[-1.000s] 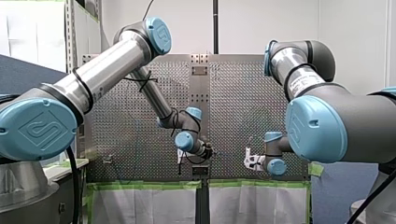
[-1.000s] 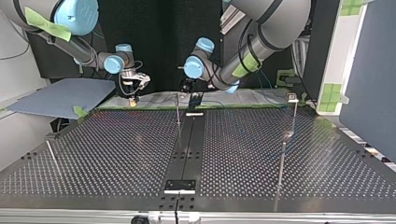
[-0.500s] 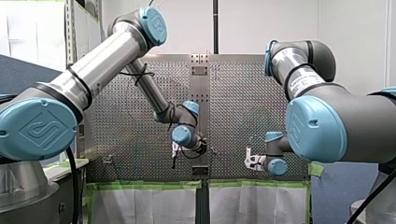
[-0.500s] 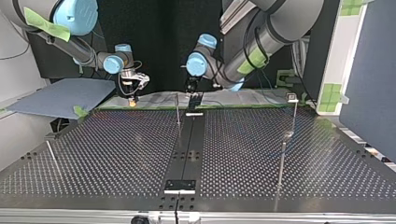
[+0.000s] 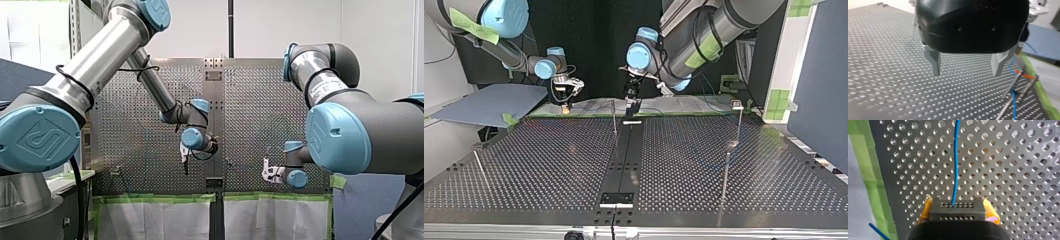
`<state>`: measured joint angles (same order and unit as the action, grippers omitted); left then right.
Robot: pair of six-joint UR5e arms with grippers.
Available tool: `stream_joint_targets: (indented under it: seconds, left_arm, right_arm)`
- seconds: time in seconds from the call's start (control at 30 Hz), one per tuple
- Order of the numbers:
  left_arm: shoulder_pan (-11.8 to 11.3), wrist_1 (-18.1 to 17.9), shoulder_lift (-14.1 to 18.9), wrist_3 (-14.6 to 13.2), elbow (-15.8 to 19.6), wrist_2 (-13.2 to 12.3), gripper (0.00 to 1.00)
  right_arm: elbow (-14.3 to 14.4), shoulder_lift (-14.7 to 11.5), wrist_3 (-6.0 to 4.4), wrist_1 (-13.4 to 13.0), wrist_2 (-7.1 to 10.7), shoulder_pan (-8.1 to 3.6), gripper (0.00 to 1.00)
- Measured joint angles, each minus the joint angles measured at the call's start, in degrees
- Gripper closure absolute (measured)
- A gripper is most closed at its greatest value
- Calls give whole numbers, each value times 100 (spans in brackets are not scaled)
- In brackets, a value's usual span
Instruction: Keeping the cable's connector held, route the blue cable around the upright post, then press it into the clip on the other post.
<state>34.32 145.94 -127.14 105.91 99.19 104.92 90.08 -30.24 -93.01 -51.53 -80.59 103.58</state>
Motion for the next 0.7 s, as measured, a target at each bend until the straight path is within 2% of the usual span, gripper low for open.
stream_joint_targets:
  seconds: [0.2, 0.57, 0.7]
  left_arm:
    - [20, -282, 280, 203, 279, 176, 1]
    - [31, -839, 846, 236, 845, 191, 1]
    - [32, -915, 1073, 236, 1072, 191, 1]
  right_arm:
    - [1, 1, 0, 6, 8, 0, 100]
    - [0, 2, -2, 10, 28, 0, 100]
    - [0, 2, -7, 10, 48, 0, 100]
